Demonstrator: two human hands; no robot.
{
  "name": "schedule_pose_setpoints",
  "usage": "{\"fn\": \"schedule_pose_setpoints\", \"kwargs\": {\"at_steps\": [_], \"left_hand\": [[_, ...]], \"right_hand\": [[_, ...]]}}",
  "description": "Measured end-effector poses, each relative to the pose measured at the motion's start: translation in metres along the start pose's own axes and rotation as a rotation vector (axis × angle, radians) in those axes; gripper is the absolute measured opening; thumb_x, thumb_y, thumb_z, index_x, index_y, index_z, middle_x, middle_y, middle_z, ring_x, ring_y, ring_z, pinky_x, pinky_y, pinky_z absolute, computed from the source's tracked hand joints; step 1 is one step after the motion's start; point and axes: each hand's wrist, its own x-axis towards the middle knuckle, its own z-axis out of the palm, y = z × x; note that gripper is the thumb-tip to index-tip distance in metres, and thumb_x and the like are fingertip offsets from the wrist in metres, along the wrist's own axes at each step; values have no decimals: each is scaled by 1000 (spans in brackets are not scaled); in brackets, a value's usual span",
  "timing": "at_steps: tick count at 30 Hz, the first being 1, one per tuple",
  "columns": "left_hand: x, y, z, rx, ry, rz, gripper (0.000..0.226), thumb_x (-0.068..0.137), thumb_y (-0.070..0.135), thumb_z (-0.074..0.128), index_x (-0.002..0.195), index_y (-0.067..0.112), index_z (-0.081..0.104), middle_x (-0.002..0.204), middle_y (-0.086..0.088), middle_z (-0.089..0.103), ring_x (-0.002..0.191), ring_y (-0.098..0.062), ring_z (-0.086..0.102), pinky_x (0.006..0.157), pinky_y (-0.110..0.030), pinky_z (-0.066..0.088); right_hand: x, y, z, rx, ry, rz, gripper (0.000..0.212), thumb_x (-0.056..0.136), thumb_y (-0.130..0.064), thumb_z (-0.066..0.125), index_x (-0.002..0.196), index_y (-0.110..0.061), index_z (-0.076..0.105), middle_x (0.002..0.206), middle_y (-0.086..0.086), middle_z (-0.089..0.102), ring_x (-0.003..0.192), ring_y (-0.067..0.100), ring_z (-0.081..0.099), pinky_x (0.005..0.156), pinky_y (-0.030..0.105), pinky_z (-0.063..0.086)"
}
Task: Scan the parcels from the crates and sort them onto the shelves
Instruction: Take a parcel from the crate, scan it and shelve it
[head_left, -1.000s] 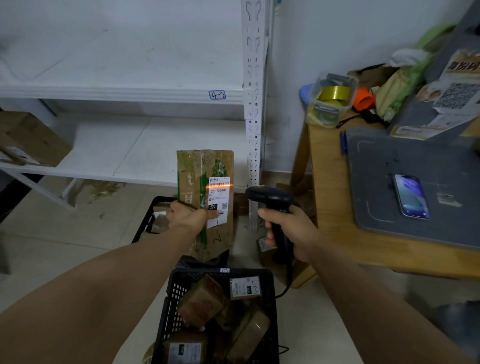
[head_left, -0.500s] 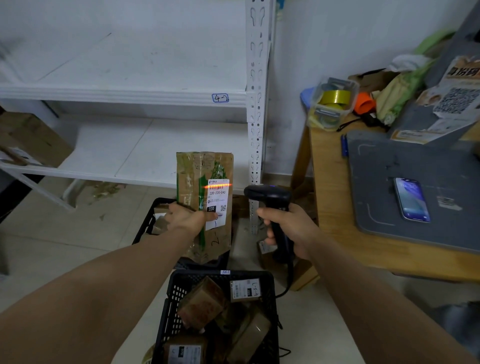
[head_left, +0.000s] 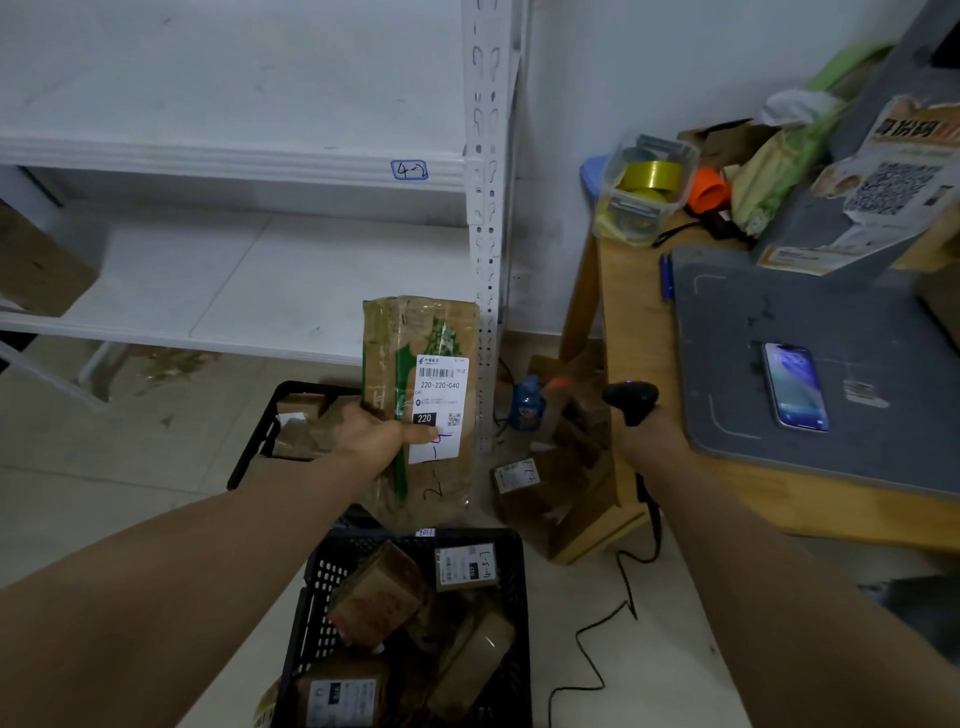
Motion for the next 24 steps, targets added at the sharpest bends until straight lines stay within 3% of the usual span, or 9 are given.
{"fn": "schedule_pose_setpoints", "kwargs": {"at_steps": [5,9,12,17,22,24], "left_hand": [[-13,6,13,-14,-83,8,138,17,53,100,137,16,44,125,-1,67,113,-26,63,100,-49,51],[-10,3,17,-26,-142,7,137,15,54,101,136,16,50,121,1,71,109,-22,67,99,-44,54],[-12,2,17,-37,-163,14,132,19,53,101,137,17,51,122,3,70,111,-20,65,92,-35,50],[-22,2,14,-62,-167,-5,92,62,22,96,139,12,48,129,-4,65,106,-19,56,89,-34,41],[-26,2,1,-72,-194,5,116,41,36,100,141,15,47,123,-1,69,104,-18,62,78,-32,45],[-30,5,-5,-83,-189,10,113,45,35,100,142,14,45,122,-2,69,105,-19,62,79,-34,46]], "right_hand": [[16,15,-9,-122,64,49,40,95,-5,53,135,-1,48,105,16,55,107,37,59,79,41,47],[22,16,-10,-171,84,55,43,97,-2,49,140,-2,43,124,23,58,115,40,57,83,44,47],[26,19,-9,-181,104,84,57,98,-2,50,151,-2,29,132,25,54,120,41,55,84,45,47],[20,19,-9,-172,129,99,55,96,-4,53,146,1,30,133,26,51,118,42,55,92,49,52],[0,14,-8,-204,226,39,54,95,-5,51,143,1,30,144,27,36,125,43,47,103,51,47],[-12,10,-7,-251,291,-34,56,94,-6,52,145,1,30,146,27,34,130,43,42,108,52,42]]}}
